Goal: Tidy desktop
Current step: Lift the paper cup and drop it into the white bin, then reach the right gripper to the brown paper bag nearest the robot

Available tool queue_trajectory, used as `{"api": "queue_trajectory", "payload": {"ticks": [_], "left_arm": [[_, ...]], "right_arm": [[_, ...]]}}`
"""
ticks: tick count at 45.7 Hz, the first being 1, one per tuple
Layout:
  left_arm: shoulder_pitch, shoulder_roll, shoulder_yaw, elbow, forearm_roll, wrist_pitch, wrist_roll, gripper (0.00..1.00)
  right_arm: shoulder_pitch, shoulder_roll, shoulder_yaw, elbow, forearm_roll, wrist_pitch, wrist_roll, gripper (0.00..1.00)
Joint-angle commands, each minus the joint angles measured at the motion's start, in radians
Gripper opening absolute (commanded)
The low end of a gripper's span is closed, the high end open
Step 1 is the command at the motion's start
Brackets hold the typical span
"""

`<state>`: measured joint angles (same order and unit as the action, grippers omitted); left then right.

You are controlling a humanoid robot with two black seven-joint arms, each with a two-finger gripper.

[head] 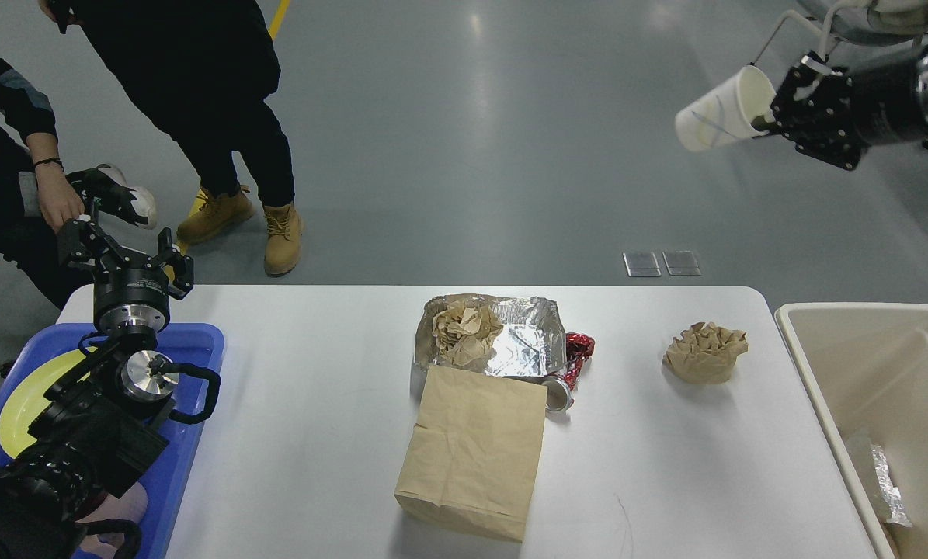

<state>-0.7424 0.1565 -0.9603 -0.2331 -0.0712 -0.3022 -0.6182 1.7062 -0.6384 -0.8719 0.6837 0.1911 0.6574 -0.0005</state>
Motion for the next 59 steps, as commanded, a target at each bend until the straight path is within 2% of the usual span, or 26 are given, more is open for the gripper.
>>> {"api": "queue_trajectory", "payload": {"ticks": [1, 10, 13, 19, 28, 33, 37, 40, 48, 59], "left_arm": [[0.000, 0.000, 0.000, 0.000, 0.001, 0.000, 0.000, 0.97], [0.000, 0.000, 0.000, 0.000, 0.001, 0.000, 0.000, 0.97], [0.000, 0.000, 0.000, 0.000, 0.001, 0.000, 0.000, 0.97], [0.000, 0.000, 0.000, 0.000, 0.001, 0.000, 0.000, 0.97], [0.000, 0.000, 0.000, 0.000, 0.001, 0.000, 0.000, 0.97], [0.000, 0.000, 0.000, 0.000, -0.001, 0.000, 0.000, 0.97], [0.000, 0.000, 0.000, 0.000, 0.001, 0.000, 0.000, 0.97], [0.000, 0.000, 0.000, 0.000, 0.001, 0.000, 0.000, 0.97], [0.000, 0.000, 0.000, 0.000, 0.001, 0.000, 0.000, 0.97], [0.000, 0.000, 0.000, 0.000, 0.001, 0.000, 0.000, 0.97]], "right_arm": [[-0.219, -0.012, 0.013, -0.137, 0.011, -0.146, 0.000, 0.00], [-0.516, -0.012, 0.054, -0.253, 0.008, -0.459, 0.002, 0.00], [-0.577, -0.012, 0.057, -0.265, 0.008, -0.531, 0.002, 0.00], [-0.694, -0.003, 0.057, -0.297, 0.008, -0.590, 0.002, 0.00], [-0.856, 0.057, 0.051, -0.339, 0.007, -0.601, 0.002, 0.00], [-0.913, 0.072, 0.057, -0.340, 0.007, -0.604, 0.002, 0.29], [-0.928, 0.077, 0.059, -0.340, 0.007, -0.607, 0.002, 0.75], [-0.928, 0.077, 0.059, -0.340, 0.008, -0.607, 0.002, 1.00], [-0.886, 0.076, 0.042, -0.273, 0.010, -0.585, 0.002, 1.00], [-0.579, 0.034, -0.113, -0.099, 0.010, -0.582, 0.002, 1.00]]}}
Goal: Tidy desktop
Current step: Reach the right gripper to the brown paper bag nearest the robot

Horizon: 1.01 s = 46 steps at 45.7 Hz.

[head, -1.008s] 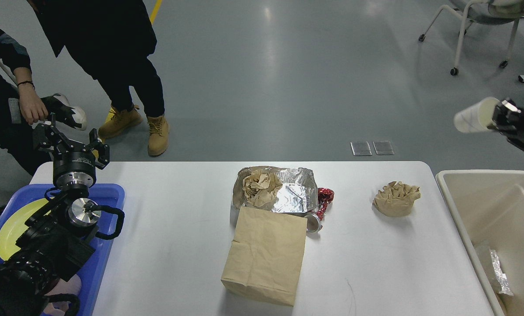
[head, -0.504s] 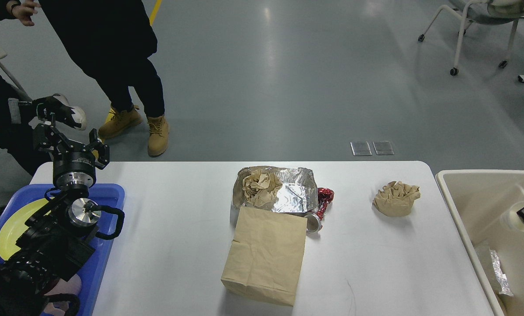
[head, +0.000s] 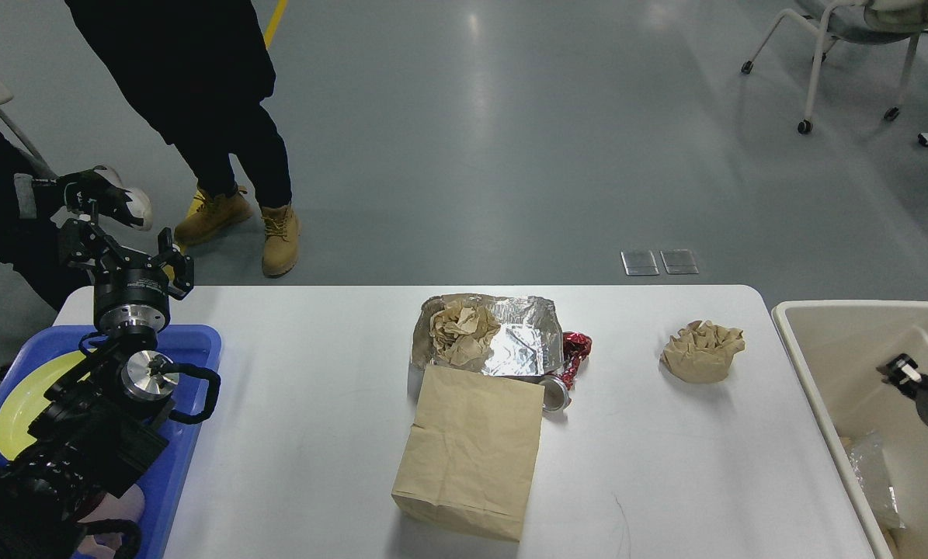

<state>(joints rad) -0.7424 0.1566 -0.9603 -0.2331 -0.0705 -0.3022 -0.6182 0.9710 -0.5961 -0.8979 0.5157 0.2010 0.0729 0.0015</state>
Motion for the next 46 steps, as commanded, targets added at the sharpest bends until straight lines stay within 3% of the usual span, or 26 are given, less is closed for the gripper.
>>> {"api": "queue_trajectory", "payload": {"ticks": [1, 17, 22, 29, 35, 41, 46], "left_arm": [[0.000, 0.000, 0.000, 0.000, 0.000, 0.000, 0.000, 0.97], [0.000, 0.000, 0.000, 0.000, 0.000, 0.000, 0.000, 0.97], [0.000, 0.000, 0.000, 0.000, -0.002, 0.000, 0.000, 0.97], [0.000, 0.000, 0.000, 0.000, 0.000, 0.000, 0.000, 0.97], [0.000, 0.000, 0.000, 0.000, -0.002, 0.000, 0.000, 0.97], [0.000, 0.000, 0.000, 0.000, -0.002, 0.000, 0.000, 0.97], [0.000, 0.000, 0.000, 0.000, 0.000, 0.000, 0.000, 0.97]], "right_arm": [[0.190, -0.005, -0.107, 0.082, 0.000, 0.002, 0.000, 1.00], [0.782, 0.167, -0.352, 0.524, -0.002, 0.189, 0.000, 1.00], [0.932, 0.216, -0.355, 0.621, -0.002, 0.324, 0.000, 1.00], [1.081, 0.288, -0.340, 0.659, 0.002, 0.599, 0.000, 1.00], [1.157, 0.322, -0.322, 0.714, 0.002, 0.709, 0.000, 1.00], [1.125, 0.328, -0.263, 0.754, 0.002, 0.708, 0.000, 1.00], [0.987, 0.332, -0.145, 0.736, -0.003, 0.676, -0.002, 1.00]]}}
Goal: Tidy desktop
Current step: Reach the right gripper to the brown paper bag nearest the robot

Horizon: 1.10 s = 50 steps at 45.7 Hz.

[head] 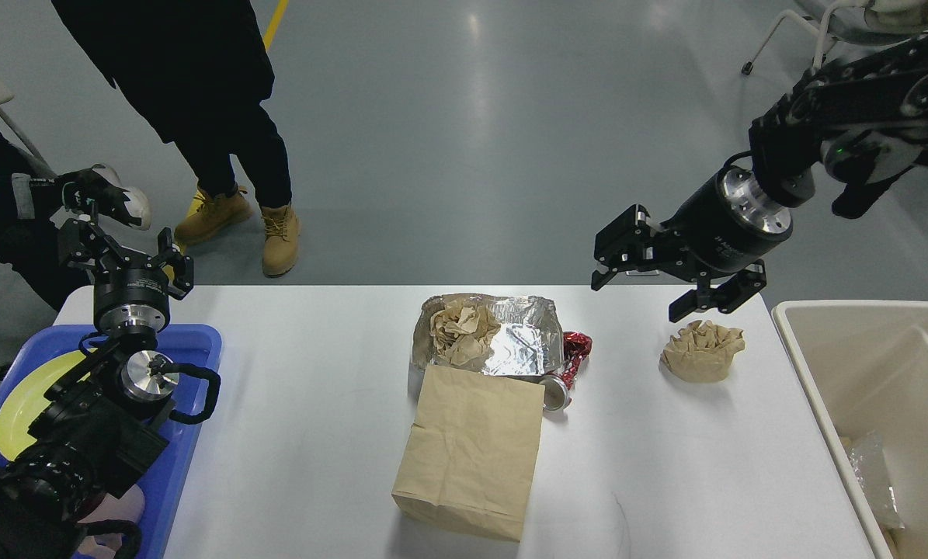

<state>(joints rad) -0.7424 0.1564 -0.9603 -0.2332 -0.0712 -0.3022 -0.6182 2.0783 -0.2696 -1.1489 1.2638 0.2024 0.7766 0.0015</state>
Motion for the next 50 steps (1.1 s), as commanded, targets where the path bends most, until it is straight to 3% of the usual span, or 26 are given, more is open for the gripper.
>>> {"api": "queue_trajectory", "payload": {"ticks": [1, 8, 17, 30, 50], "left_arm": [[0.000, 0.000, 0.000, 0.000, 0.001, 0.000, 0.000, 0.97], [0.000, 0.000, 0.000, 0.000, 0.001, 0.000, 0.000, 0.97], [0.000, 0.000, 0.000, 0.000, 0.001, 0.000, 0.000, 0.97], [0.000, 0.000, 0.000, 0.000, -0.001, 0.000, 0.000, 0.97], [0.000, 0.000, 0.000, 0.000, -0.001, 0.000, 0.000, 0.97]], "right_arm": [[-0.145, 0.009, 0.127, -0.017, -0.005, -0.036, -0.002, 1.00], [-0.303, 0.039, 0.205, -0.030, -0.018, -0.131, -0.003, 1.00], [-0.492, 0.113, 0.253, -0.152, -0.018, -0.232, -0.002, 1.00], [-0.676, 0.158, 0.319, -0.262, -0.018, -0.280, -0.003, 1.00], [-0.770, 0.156, 0.376, -0.319, -0.018, -0.289, -0.002, 1.00]]}}
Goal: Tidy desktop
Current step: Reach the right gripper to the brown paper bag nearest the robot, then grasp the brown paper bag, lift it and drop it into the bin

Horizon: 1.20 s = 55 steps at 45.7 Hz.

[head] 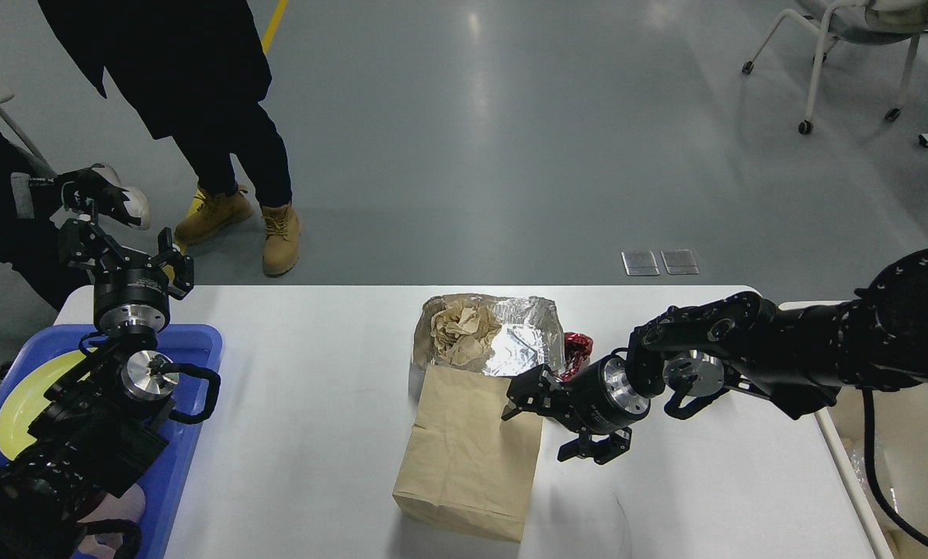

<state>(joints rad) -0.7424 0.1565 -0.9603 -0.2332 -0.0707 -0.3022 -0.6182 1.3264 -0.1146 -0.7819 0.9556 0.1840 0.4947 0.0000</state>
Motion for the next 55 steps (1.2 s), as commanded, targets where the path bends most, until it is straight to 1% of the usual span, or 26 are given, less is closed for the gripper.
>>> {"api": "queue_trajectory", "payload": {"ticks": [1, 5, 9, 11, 12, 15, 16, 23, 28, 29, 35, 43, 47, 48, 52, 55], "left_arm": [[0.000, 0.000, 0.000, 0.000, 0.000, 0.000, 0.000, 0.97], [0.000, 0.000, 0.000, 0.000, -0.001, 0.000, 0.000, 0.97], [0.000, 0.000, 0.000, 0.000, -0.001, 0.000, 0.000, 0.97], [0.000, 0.000, 0.000, 0.000, 0.000, 0.000, 0.000, 0.97], [0.000, 0.000, 0.000, 0.000, 0.000, 0.000, 0.000, 0.97], [0.000, 0.000, 0.000, 0.000, 0.000, 0.000, 0.000, 0.97], [0.000, 0.000, 0.000, 0.000, 0.000, 0.000, 0.000, 0.97], [0.000, 0.000, 0.000, 0.000, 0.000, 0.000, 0.000, 0.97], [0.000, 0.000, 0.000, 0.000, 0.000, 0.000, 0.000, 0.97], [0.000, 0.000, 0.000, 0.000, 0.000, 0.000, 0.000, 0.97], [0.000, 0.000, 0.000, 0.000, 0.000, 0.000, 0.000, 0.97], [0.000, 0.000, 0.000, 0.000, 0.000, 0.000, 0.000, 0.97], [0.000, 0.000, 0.000, 0.000, 0.000, 0.000, 0.000, 0.97], [0.000, 0.000, 0.000, 0.000, -0.001, 0.000, 0.000, 0.97], [0.000, 0.000, 0.000, 0.000, 0.000, 0.000, 0.000, 0.97], [0.000, 0.000, 0.000, 0.000, 0.000, 0.000, 0.000, 0.97]], "right_arm": [[-0.019, 0.001, 0.015, -0.011, 0.000, -0.008, 0.000, 1.00], [-0.024, 0.001, 0.044, -0.009, 0.000, -0.022, 0.000, 1.00], [-0.030, 0.001, 0.049, -0.006, 0.000, -0.027, 0.000, 0.95], [-0.029, 0.001, 0.049, -0.005, 0.000, -0.028, 0.000, 0.86], [-0.029, 0.001, 0.050, -0.006, 0.000, -0.028, 0.000, 0.76], [-0.024, 0.001, 0.050, -0.002, 0.000, -0.024, 0.001, 0.54], [-0.021, 0.001, 0.049, -0.001, 0.000, -0.022, 0.001, 0.48], [-0.015, 0.000, 0.049, 0.011, -0.003, -0.011, 0.003, 0.16], [-0.012, -0.005, 0.047, 0.032, -0.026, -0.008, 0.005, 0.02], [-0.010, -0.008, 0.047, 0.040, -0.037, -0.008, 0.005, 0.00], [0.014, -0.020, 0.049, 0.075, -0.093, 0.005, 0.005, 0.00], [0.062, -0.074, 0.091, 0.097, -0.098, 0.122, 0.003, 0.00], [0.082, -0.115, 0.124, 0.123, -0.098, 0.159, 0.003, 0.00], [0.109, -0.146, 0.128, 0.150, -0.100, 0.166, 0.001, 0.00], [0.160, -0.198, 0.128, 0.199, -0.101, 0.180, 0.001, 0.00], [0.198, -0.238, 0.128, 0.227, -0.107, 0.209, 0.000, 0.00]]}}
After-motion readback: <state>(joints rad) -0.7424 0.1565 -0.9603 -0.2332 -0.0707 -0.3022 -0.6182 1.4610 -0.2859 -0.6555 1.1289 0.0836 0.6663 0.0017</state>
